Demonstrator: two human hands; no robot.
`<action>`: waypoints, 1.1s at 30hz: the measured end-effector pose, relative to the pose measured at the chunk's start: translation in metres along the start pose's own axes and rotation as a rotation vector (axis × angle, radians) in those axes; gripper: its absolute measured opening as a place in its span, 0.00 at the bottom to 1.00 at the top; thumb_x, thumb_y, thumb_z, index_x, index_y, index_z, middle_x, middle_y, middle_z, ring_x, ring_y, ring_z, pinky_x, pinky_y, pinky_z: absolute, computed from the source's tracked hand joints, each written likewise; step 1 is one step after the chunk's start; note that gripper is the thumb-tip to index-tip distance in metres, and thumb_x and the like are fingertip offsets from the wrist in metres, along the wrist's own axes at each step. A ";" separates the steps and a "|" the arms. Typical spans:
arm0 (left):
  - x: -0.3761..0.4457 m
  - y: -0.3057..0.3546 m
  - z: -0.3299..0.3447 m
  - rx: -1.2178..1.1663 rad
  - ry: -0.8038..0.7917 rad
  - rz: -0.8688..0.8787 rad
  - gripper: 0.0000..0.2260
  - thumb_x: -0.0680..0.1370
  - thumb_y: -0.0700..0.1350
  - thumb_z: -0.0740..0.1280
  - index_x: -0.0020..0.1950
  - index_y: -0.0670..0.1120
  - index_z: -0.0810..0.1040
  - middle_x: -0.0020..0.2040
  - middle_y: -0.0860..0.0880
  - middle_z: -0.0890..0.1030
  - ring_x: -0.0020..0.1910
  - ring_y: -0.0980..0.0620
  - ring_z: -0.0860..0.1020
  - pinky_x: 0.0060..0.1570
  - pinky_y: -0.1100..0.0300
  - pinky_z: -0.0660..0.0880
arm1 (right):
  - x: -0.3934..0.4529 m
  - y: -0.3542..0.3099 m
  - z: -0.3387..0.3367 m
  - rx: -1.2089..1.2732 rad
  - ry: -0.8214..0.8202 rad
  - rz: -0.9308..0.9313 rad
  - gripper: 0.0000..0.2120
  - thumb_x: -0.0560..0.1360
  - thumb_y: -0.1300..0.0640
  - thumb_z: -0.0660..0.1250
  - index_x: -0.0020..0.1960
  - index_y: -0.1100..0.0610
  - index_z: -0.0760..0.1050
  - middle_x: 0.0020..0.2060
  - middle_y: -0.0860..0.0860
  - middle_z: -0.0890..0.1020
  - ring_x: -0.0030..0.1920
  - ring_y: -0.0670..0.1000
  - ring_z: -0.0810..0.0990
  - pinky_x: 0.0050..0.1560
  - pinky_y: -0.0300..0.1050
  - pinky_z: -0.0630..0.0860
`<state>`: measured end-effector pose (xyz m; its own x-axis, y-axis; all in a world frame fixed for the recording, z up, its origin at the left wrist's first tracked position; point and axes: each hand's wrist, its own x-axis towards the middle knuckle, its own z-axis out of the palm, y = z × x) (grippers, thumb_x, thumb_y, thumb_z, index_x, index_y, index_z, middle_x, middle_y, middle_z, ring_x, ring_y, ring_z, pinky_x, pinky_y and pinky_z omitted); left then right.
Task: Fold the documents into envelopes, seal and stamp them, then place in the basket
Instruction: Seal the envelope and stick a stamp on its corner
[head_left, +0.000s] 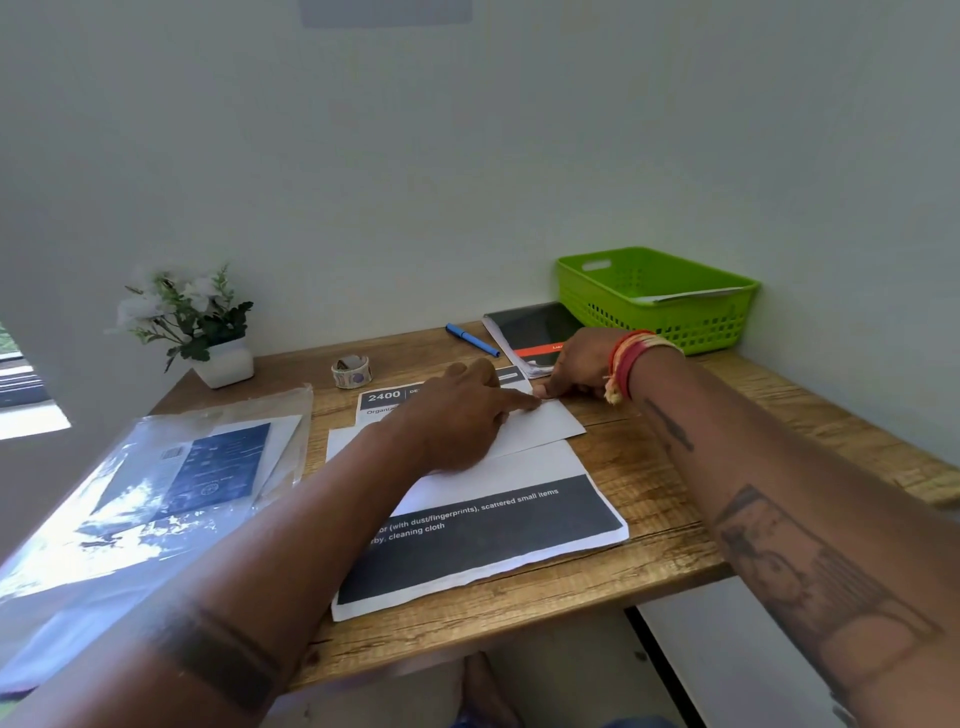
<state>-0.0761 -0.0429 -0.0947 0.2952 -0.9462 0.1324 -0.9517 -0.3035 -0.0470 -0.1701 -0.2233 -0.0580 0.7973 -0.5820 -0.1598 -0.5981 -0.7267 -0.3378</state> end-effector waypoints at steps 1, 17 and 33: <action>0.000 0.000 0.000 0.008 0.002 0.010 0.21 0.86 0.48 0.54 0.75 0.68 0.65 0.62 0.50 0.70 0.58 0.47 0.69 0.58 0.49 0.71 | 0.001 0.000 -0.001 0.005 -0.002 0.009 0.26 0.68 0.36 0.75 0.46 0.60 0.83 0.38 0.54 0.82 0.34 0.53 0.77 0.41 0.44 0.73; 0.003 -0.001 0.000 -0.096 -0.003 -0.023 0.22 0.84 0.47 0.54 0.73 0.70 0.66 0.64 0.51 0.71 0.63 0.46 0.69 0.66 0.47 0.68 | -0.014 0.009 0.003 0.073 -0.002 -0.128 0.11 0.75 0.49 0.74 0.50 0.56 0.83 0.45 0.51 0.84 0.41 0.50 0.80 0.44 0.42 0.74; 0.007 0.000 0.006 -0.002 0.020 -0.029 0.24 0.82 0.49 0.55 0.77 0.64 0.64 0.65 0.48 0.70 0.61 0.43 0.69 0.64 0.46 0.69 | 0.004 -0.001 0.010 -0.099 0.074 -0.032 0.18 0.77 0.43 0.68 0.40 0.57 0.74 0.41 0.54 0.78 0.38 0.53 0.75 0.35 0.42 0.67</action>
<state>-0.0734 -0.0502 -0.1000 0.3209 -0.9346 0.1535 -0.9429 -0.3306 -0.0412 -0.1655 -0.2215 -0.0681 0.8101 -0.5808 -0.0800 -0.5806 -0.7756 -0.2475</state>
